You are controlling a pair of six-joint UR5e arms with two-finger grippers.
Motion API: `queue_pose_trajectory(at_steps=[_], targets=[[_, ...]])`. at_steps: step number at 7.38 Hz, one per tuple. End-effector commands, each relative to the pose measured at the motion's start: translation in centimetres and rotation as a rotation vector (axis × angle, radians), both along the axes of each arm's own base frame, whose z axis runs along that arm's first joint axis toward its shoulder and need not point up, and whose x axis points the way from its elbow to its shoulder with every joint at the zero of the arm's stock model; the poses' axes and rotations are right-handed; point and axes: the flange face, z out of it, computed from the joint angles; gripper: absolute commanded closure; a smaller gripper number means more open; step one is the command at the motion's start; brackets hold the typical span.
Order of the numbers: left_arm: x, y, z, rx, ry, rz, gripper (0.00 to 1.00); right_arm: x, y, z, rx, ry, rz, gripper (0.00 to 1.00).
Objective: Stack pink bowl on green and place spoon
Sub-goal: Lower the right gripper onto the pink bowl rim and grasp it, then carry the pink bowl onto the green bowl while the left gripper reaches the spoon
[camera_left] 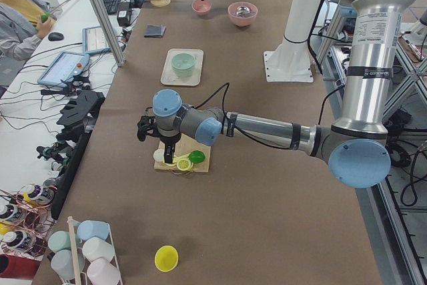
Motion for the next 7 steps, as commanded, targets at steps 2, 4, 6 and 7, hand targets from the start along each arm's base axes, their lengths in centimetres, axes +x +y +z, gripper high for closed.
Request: queue_pose_trajectory(at_steps=[2, 4, 6, 7], targets=[[12.6, -2.9, -7.6, 0.0, 0.01, 0.051, 0.03, -11.3, -4.0, -22.5, -0.075, -0.133, 0.112, 1.0], [18.2, -3.3, -9.2, 0.067, -0.062, 0.074, 0.12, -20.6, -0.9, -32.8, -0.113, -0.208, 0.129, 1.0], [20.6, -4.1, -8.3, 0.054, -0.072, 0.104, 0.12, -27.0, 3.0, -38.5, -0.125, -0.241, 0.137, 1.0], [22.7, -3.5, -7.8, 0.065, -0.067, 0.134, 0.12, -29.8, 4.9, -39.7, -0.122, -0.242, 0.129, 1.0]])
